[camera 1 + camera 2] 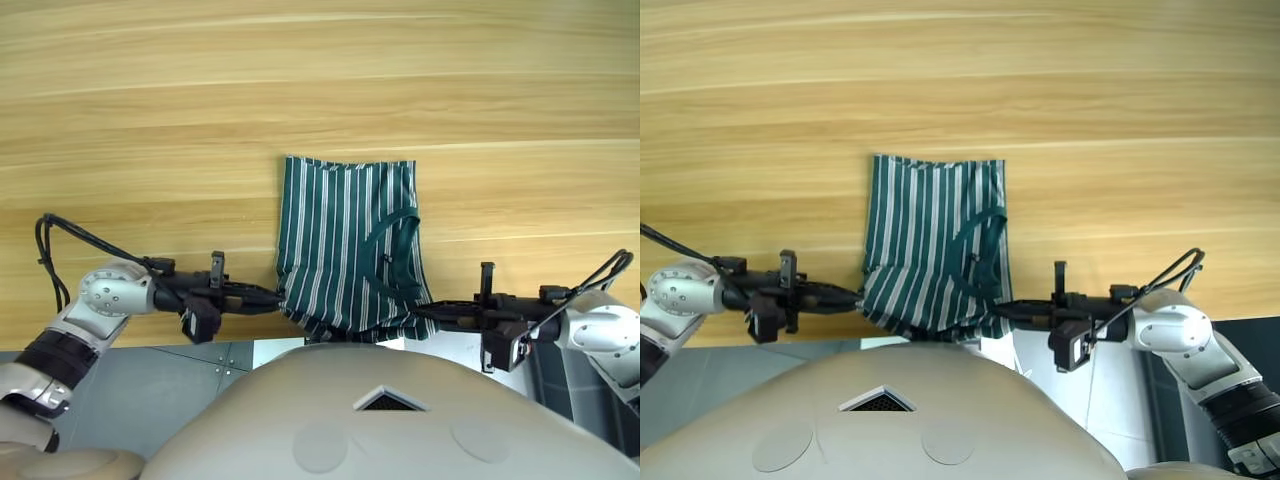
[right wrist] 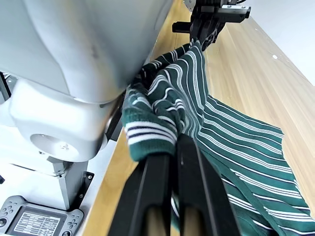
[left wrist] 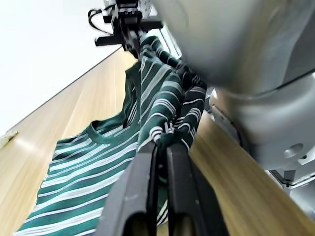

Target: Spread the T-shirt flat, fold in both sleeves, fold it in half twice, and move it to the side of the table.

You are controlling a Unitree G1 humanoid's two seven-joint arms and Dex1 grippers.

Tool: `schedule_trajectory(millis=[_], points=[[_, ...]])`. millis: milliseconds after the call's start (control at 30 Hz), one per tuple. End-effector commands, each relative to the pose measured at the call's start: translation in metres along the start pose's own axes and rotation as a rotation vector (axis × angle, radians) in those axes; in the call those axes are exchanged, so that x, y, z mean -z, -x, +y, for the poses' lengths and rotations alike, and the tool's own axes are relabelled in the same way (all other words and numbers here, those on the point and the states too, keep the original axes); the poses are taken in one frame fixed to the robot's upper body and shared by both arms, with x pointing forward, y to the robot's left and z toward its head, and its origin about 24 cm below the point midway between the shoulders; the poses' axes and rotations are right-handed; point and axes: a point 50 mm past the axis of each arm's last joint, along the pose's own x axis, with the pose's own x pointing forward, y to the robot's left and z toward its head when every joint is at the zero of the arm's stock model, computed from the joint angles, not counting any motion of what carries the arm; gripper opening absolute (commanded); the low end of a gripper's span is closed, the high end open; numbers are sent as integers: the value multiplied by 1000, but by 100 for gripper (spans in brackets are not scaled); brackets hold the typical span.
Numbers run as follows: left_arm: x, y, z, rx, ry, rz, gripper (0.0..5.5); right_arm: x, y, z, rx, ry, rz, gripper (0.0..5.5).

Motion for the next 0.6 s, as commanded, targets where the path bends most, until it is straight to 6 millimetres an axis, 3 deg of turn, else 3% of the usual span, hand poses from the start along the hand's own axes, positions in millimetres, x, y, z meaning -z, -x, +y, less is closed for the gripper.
schedule_trajectory(millis=[33,300,400,600], points=[[2,5,18,-78,1,18,7,0,4,-11,38,18,19,0],[3,9,46,-250,34,-32,7,15,0,-32,151,-7,67,0],[1,9,57,-298,25,-59,7,18,-5,-49,211,-10,74,0],[31,-21,81,-368,62,36,7,43,-20,-85,350,-84,195,0]])
